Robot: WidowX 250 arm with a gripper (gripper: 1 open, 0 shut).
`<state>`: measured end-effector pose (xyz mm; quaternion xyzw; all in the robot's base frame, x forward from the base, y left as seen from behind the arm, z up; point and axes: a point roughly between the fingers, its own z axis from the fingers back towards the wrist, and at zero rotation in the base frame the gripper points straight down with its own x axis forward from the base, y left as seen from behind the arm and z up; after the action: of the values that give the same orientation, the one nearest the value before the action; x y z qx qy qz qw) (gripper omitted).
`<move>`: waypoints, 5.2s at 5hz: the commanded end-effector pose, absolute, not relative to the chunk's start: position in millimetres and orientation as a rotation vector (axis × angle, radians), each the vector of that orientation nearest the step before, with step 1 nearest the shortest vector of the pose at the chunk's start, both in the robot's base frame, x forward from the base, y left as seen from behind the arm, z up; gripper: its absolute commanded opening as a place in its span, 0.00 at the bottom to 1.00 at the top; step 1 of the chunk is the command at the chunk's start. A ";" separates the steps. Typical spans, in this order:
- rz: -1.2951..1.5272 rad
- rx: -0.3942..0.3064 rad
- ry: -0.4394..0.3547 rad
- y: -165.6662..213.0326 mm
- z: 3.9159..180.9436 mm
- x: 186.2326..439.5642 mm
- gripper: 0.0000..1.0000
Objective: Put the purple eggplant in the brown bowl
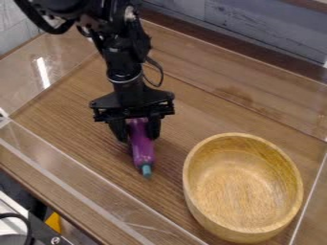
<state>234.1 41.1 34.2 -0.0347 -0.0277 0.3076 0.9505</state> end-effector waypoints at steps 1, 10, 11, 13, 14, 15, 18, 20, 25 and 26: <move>0.609 -0.067 -0.080 39.2 42.7 234.7 0.00; 0.636 -0.089 -0.036 33.9 72.7 231.9 0.00; 0.634 -0.092 -0.037 34.0 75.6 232.1 0.00; 0.631 -0.099 -0.040 34.0 80.1 232.6 0.00; 0.619 -0.100 -0.051 33.8 78.7 232.2 0.00; 0.594 -0.110 -0.054 27.6 78.3 235.5 0.00; 0.475 -0.129 -0.075 9.4 72.5 249.7 0.00; 0.409 -0.137 -0.112 1.7 61.6 261.3 0.00; 0.343 -0.137 -0.173 -18.1 44.8 280.7 0.00; 0.341 -0.138 -0.180 -19.4 44.4 282.8 0.00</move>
<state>272.5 -17.1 33.7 -0.0659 -0.0667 0.1773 0.9797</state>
